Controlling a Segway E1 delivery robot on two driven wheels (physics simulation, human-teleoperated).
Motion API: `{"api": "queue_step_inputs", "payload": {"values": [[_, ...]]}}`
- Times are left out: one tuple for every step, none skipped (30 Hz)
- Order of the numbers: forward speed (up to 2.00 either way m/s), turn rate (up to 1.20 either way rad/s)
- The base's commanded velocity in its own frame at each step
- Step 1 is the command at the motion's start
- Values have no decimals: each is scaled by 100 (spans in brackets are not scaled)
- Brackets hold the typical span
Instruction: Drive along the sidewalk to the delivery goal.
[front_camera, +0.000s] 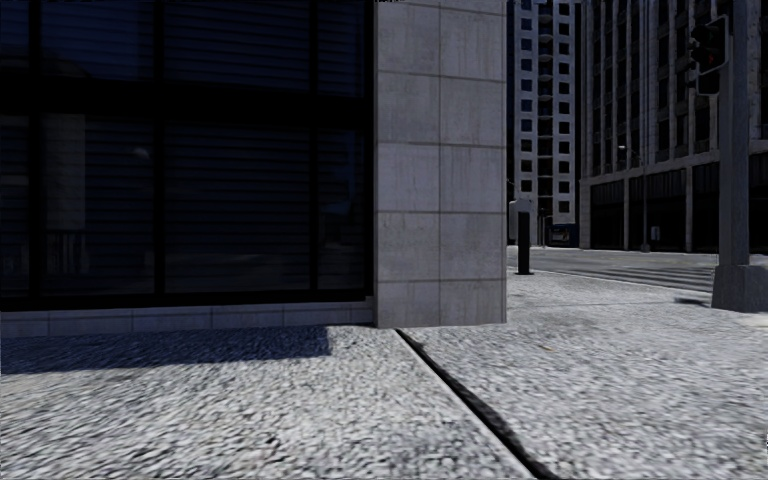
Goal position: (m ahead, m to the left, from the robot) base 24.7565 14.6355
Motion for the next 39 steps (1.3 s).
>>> {"api": "queue_step_inputs", "payload": {"values": [[157,-62],[157,-62],[158,-62],[158,-62],[158,-62],[158,-62],[158,-62],[158,-62],[158,-62],[158,-71],[158,-71],[158,-76],[158,-77],[158,-78],[158,-78],[158,-78],[158,-78],[159,-78],[160,-78],[163,-76],[163,-76],[164,-76],[165,-75],[165,-75],[165,-74],[165,-74],[165,-72],[165,-70],[165,-68],[165,-67],[165,-67],[165,-66],[165,-65],[165,-58],[165,-34],[165,-34],[165,-16],[165,0],[165,0]]}}
